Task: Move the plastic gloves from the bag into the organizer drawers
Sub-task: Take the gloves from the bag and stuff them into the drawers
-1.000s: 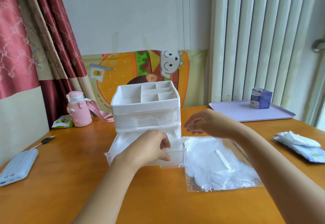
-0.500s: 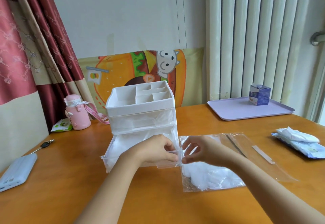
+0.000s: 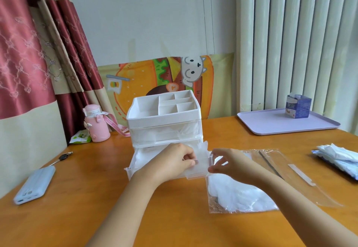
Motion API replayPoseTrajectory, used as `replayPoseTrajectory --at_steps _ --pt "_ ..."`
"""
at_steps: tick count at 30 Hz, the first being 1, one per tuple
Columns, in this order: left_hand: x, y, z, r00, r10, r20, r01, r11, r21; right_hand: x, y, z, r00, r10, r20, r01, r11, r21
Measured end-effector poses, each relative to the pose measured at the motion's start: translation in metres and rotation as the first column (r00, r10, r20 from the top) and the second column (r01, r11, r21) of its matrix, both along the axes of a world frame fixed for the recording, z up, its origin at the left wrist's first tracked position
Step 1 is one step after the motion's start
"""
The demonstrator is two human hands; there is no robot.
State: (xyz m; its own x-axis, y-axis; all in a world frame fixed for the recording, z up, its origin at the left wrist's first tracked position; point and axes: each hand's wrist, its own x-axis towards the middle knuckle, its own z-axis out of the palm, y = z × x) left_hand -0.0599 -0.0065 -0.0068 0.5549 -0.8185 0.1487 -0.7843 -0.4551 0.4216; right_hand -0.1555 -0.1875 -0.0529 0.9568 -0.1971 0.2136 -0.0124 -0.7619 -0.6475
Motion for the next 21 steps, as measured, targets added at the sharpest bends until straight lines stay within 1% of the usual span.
replayPoseTrajectory --at_steps 4,7,9,11,13,14,15,16,17,19,20,21 --pt "0.001 -0.010 -0.005 0.998 -0.009 -0.056 0.017 0.988 0.151 -0.004 -0.010 0.003 0.998 0.001 -0.066 -0.002 1.000 -0.019" --pt "0.000 -0.012 -0.006 0.999 0.035 -0.040 -0.027 0.984 0.178 -0.018 -0.031 0.009 0.997 -0.033 -0.076 0.034 0.999 0.006" --pt "-0.007 -0.010 0.002 0.996 0.078 0.040 -0.082 0.991 0.109 -0.030 -0.052 0.009 0.991 -0.111 -0.070 0.113 0.993 0.023" --pt "-0.021 -0.013 0.014 0.983 0.113 0.145 -0.109 0.993 -0.035 -0.041 -0.075 0.004 0.966 -0.251 -0.056 0.251 0.968 -0.006" --pt "-0.038 -0.029 0.020 0.987 0.067 0.150 -0.040 0.984 -0.174 -0.050 -0.099 -0.008 0.896 -0.442 -0.041 0.439 0.897 -0.057" --pt "-0.047 -0.039 0.019 0.992 0.022 0.125 0.005 0.977 -0.214 -0.053 -0.110 -0.014 0.848 -0.527 -0.065 0.522 0.849 -0.079" --pt "-0.054 -0.049 0.016 0.995 -0.030 0.099 0.053 0.970 -0.237 -0.055 -0.117 -0.020 0.799 -0.591 -0.112 0.584 0.807 -0.091" --pt "-0.061 -0.063 0.009 0.994 -0.082 0.078 0.098 0.967 -0.236 -0.058 -0.125 -0.025 0.760 -0.621 -0.193 0.610 0.783 -0.117" --pt "-0.067 -0.075 0.001 0.990 -0.128 0.056 0.137 0.967 -0.215 -0.059 -0.129 -0.028 0.736 -0.613 -0.287 0.591 0.789 -0.170" --pt "-0.077 -0.100 -0.022 0.981 -0.195 0.003 0.194 0.972 -0.132 -0.064 -0.131 -0.030 0.714 -0.550 -0.433 0.476 0.835 -0.276" --pt "-0.079 -0.112 -0.035 0.977 -0.214 -0.014 0.212 0.974 -0.080 -0.068 -0.130 -0.027 0.725 -0.501 -0.472 0.430 0.865 -0.257" --pt "-0.079 -0.123 -0.047 0.976 -0.217 -0.023 0.217 0.976 -0.024 -0.073 -0.131 -0.022 0.748 -0.440 -0.496 0.402 0.896 -0.189"
